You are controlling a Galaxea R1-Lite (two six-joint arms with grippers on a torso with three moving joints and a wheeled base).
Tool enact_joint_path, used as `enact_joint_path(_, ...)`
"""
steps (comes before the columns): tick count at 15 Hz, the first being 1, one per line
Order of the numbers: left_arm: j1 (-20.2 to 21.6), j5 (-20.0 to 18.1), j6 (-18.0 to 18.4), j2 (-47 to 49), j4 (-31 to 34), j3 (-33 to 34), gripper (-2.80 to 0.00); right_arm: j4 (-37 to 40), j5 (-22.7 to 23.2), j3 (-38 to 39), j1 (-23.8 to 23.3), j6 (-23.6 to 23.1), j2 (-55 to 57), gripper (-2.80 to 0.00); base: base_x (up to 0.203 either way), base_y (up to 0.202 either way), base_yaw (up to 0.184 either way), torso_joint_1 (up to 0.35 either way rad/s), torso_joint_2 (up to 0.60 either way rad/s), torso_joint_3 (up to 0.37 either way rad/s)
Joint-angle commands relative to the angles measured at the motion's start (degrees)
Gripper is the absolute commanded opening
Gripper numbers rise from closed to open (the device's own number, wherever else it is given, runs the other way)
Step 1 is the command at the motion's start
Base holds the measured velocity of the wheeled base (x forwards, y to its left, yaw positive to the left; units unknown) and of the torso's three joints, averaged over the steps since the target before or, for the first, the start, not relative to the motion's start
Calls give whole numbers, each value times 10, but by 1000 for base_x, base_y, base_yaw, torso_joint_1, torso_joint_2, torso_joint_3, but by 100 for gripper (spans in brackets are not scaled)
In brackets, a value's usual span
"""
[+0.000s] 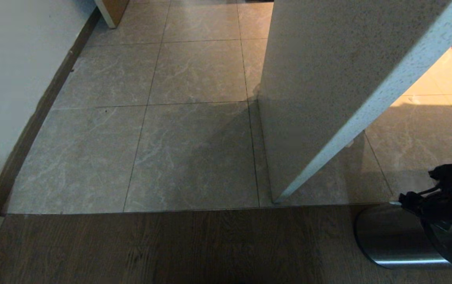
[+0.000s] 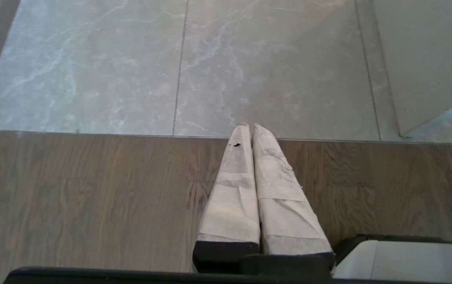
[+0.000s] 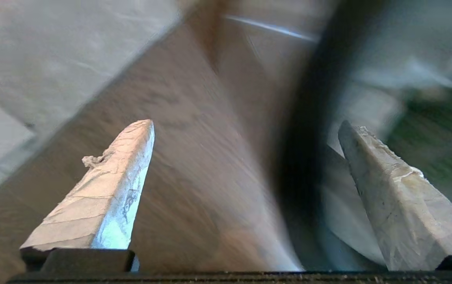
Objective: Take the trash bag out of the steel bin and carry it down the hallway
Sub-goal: Place the outer trash can on the ground
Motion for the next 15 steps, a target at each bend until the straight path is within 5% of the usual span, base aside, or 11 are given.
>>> enact_joint_path(1, 0, 0, 0, 0, 0, 0, -280, -2, 1, -7, 5, 2, 17, -280, 0, 0, 0, 0, 0, 0)
enact_joint_path(15, 0, -1, 0, 0, 0, 0, -280, -7, 2, -9, -29, -30, -75, -280, 0, 0, 0, 0, 0, 0)
